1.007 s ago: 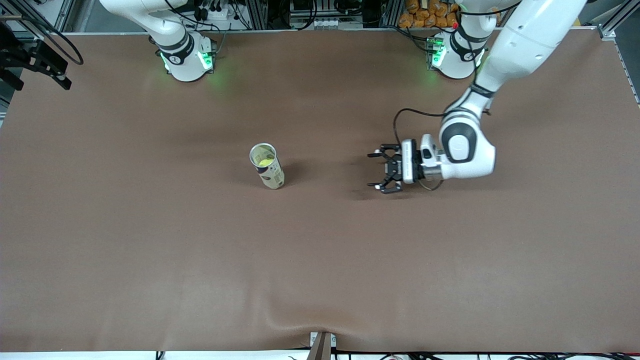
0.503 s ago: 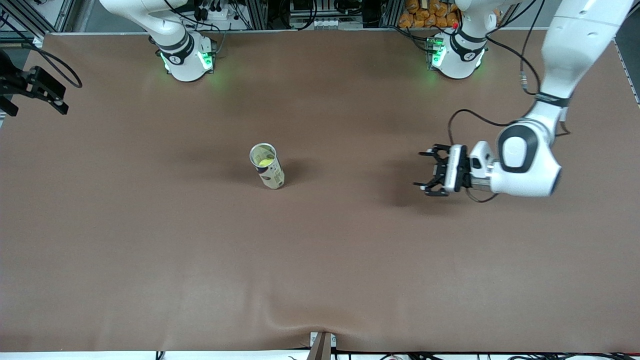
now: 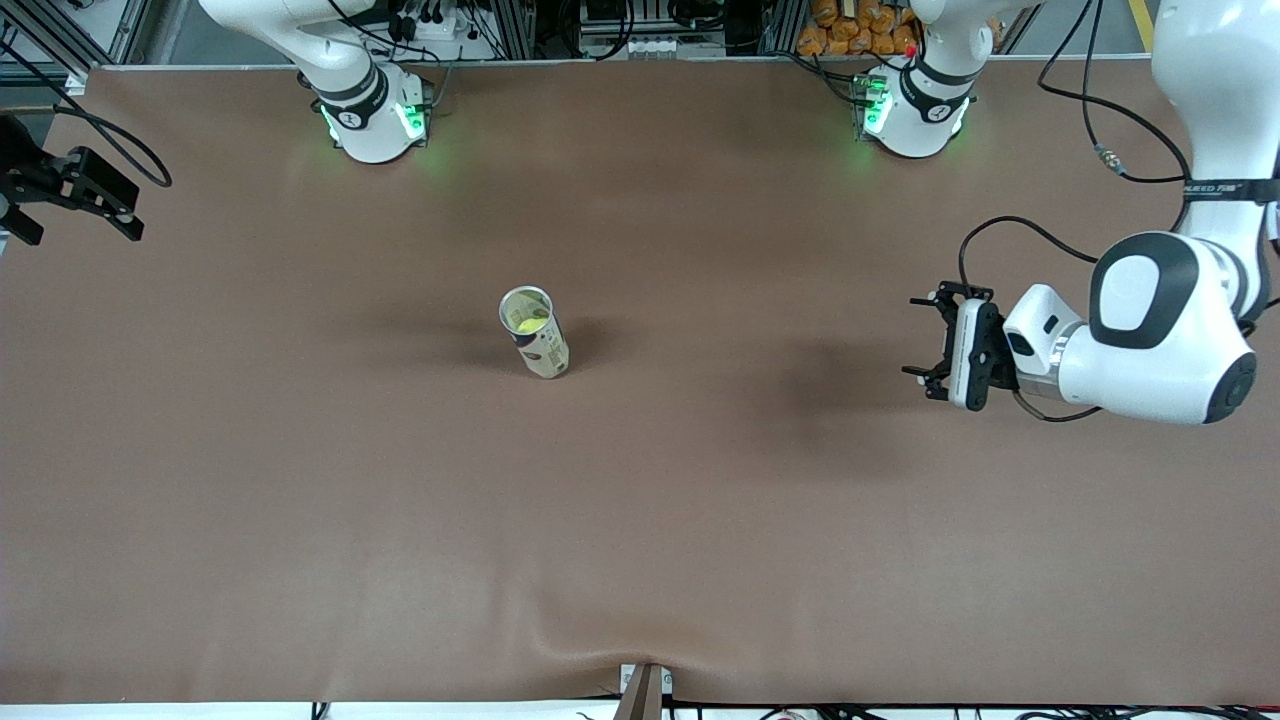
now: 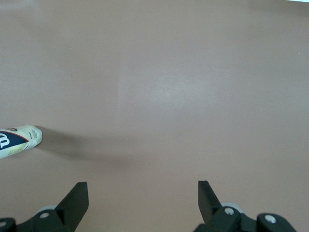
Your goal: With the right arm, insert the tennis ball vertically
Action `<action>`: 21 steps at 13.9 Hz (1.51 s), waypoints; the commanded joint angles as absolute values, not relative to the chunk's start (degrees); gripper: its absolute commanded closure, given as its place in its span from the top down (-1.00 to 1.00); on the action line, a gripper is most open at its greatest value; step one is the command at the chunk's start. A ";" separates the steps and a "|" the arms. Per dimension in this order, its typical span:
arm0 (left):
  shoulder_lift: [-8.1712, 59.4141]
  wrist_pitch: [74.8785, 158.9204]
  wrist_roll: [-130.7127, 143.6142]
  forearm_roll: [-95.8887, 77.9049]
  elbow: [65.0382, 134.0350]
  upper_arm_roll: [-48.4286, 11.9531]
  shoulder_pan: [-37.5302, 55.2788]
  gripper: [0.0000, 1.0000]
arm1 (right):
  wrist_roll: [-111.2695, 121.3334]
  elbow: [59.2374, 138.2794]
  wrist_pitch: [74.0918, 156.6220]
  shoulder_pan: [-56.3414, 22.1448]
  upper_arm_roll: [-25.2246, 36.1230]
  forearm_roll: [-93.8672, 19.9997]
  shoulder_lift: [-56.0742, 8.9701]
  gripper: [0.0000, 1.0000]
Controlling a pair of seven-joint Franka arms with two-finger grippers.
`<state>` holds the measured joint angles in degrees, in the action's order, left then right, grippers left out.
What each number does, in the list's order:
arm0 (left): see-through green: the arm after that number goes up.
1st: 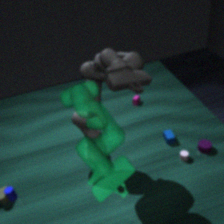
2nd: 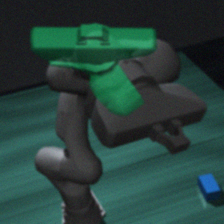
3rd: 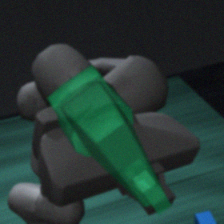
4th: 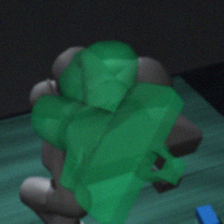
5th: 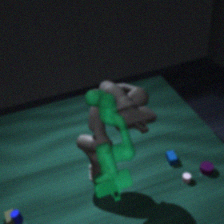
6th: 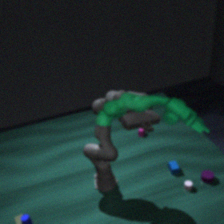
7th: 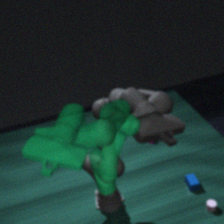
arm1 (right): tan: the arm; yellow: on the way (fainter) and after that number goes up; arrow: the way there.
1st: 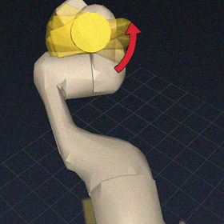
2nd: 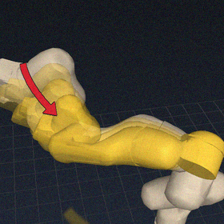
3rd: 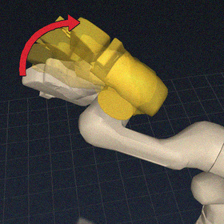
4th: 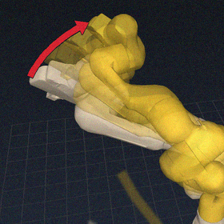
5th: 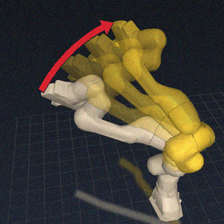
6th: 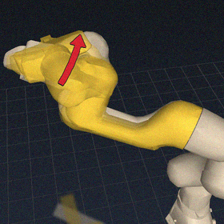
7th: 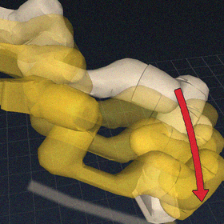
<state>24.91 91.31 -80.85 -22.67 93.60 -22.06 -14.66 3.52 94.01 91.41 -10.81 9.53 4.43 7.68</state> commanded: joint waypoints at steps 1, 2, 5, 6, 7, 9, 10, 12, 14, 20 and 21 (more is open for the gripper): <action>25.40 89.22 -74.56 -20.75 91.15 -22.24 -14.06 1.00 | 4.22 91.85 90.88 -10.99 9.67 5.10 5.72 1.00; 25.40 88.16 -70.53 -20.57 90.45 -22.24 -14.06 1.00 | 4.31 91.85 90.79 -10.73 9.75 5.18 5.63 1.00; 25.40 84.38 -59.45 -19.08 86.41 -22.24 -13.10 1.00 | 7.20 91.85 90.62 -10.28 9.84 5.54 5.54 1.00; 25.40 83.24 -55.93 -18.90 85.53 -22.24 -13.10 1.00 | 7.21 91.85 90.44 -10.28 9.84 5.54 5.54 1.00; 25.31 81.75 -51.64 -18.90 84.13 -22.15 -13.27 1.00 | 7.21 91.93 90.27 -10.28 9.84 5.54 5.54 1.00; 24.09 77.72 -39.87 -18.81 80.79 -21.71 -12.75 1.00 | 7.21 92.20 89.91 -10.37 9.93 5.62 5.80 1.00; 22.95 75.96 -34.68 -18.81 79.81 -21.19 -12.14 1.00 | 7.21 92.46 89.83 -10.20 10.02 5.62 5.97 1.00; 17.78 74.97 -20.02 -18.81 79.89 -17.77 -10.12 1.00 | 7.12 92.37 88.77 -10.20 10.11 5.63 6.41 1.00; 13.38 73.49 -11.38 -17.33 79.89 -13.90 -5.91 1.00 | 7.03 92.29 88.16 -10.02 10.11 5.63 6.59 1.00; 3.00 71.46 -0.44 -5.71 80.33 -5.93 0.95 1.00 | 7.03 92.37 87.28 -8.00 10.54 3.09 7.21 1.00; 2.73 71.54 -0.53 -5.71 80.25 -1.71 2.27 1.00 | 7.12 92.37 87.10 -7.39 10.89 2.21 7.21 1.00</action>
<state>4.60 71.63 -0.09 -6.45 78.84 -8.79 0.66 6.24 92.81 88.28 -8.67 10.63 4.06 6.51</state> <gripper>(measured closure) 0.000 0.000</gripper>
